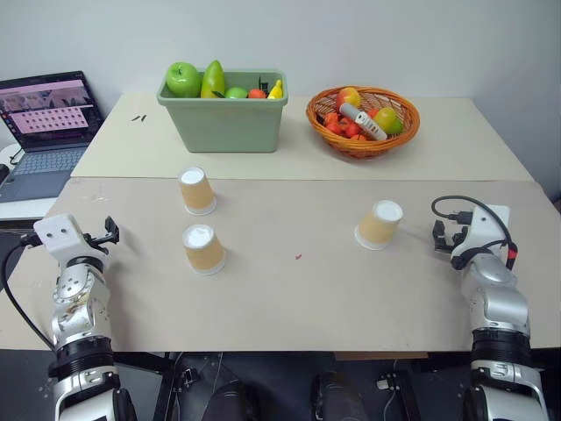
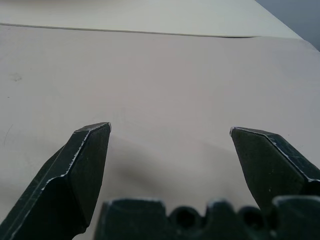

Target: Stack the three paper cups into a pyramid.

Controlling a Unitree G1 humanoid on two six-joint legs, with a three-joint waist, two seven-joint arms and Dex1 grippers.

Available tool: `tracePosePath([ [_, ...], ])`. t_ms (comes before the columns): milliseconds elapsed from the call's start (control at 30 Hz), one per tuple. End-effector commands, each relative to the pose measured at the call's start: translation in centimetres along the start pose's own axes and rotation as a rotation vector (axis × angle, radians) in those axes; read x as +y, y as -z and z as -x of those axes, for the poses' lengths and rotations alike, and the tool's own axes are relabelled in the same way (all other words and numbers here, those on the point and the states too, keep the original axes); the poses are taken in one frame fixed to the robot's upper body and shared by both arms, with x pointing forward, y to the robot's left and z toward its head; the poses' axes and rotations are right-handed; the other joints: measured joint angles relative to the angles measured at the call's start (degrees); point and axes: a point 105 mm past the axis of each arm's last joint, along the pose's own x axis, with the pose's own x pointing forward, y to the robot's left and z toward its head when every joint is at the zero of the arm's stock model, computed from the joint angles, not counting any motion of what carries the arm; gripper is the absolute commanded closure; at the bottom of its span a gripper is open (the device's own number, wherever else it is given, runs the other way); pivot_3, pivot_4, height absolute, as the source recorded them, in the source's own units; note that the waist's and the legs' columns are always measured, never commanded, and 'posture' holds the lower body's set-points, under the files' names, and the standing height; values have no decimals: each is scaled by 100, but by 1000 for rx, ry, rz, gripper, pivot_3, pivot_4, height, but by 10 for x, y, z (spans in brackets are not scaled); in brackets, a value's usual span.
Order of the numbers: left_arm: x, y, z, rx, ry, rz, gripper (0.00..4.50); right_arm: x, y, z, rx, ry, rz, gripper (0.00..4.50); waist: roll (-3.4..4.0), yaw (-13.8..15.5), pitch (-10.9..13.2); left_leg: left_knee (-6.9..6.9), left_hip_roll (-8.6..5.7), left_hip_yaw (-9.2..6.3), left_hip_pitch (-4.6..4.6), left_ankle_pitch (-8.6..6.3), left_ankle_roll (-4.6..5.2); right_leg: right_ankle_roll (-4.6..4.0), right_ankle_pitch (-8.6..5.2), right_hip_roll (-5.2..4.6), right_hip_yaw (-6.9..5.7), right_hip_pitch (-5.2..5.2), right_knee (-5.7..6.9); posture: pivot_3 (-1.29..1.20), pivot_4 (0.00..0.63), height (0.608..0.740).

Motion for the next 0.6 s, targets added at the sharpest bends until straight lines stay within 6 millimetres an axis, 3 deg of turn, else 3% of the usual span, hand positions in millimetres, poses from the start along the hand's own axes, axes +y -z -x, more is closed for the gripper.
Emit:
tracePosePath([
  [33, -5, -23, 0, -72, 56, -20, 0, -12, -26, 0, -103, 41, -24, 19, 0, -1, 0, 0, 0, 0, 0, 0, 0, 0, 0, 0, 0, 0, 0, 0, 150, 737],
  [133, -19, -26, 3, -78, 152, -13, 0, -8, -67, 3, -252, 3, -108, 19, 0, 0, 0, 0, -1, 1, -1, 0, 0, 0, 0, 0, 0, -1, 0, 0, 150, 737],
  [300, -24, -27, 7, -72, 203, -26, 0, 17, -178, 31, -607, -213, -289, 19, 2, -62, 1, -2, 3, 2, 2, 0, 0, 0, 0, 2, 11, -9, 7, 0, 150, 737],
  [367, -27, -27, 9, -71, 221, -32, 0, 37, -212, 48, -689, -376, -366, 19, 1, -60, 1, -5, 4, 0, 2, 0, 0, 0, 0, 4, 8, -9, 6, 0, 150, 737],
  [400, -28, -27, 9, -69, 226, -31, 0, 58, -226, 62, -714, -519, -392, 19, 1, -46, 1, -7, 4, -1, 2, 0, 0, 0, 0, 4, 6, -9, 5, 0, 150, 737],
  [500, -31, -27, 11, -67, 245, -34, 0, 112, -240, 102, -709, -886, -365, 19, -7, -2, -3, -8, 5, -9, -1, 0, 0, -1, 0, 5, -6, -2, 4, 0, 150, 737],
  [600, -37, -27, 12, -62, 273, -43, 0, 171, -220, 159, -623, -1328, -156, 19, -14, 33, -2, 2, 2, -23, -18, -1, 3, -2, 2, 0, -20, -2, -1, 0, 150, 737],
])
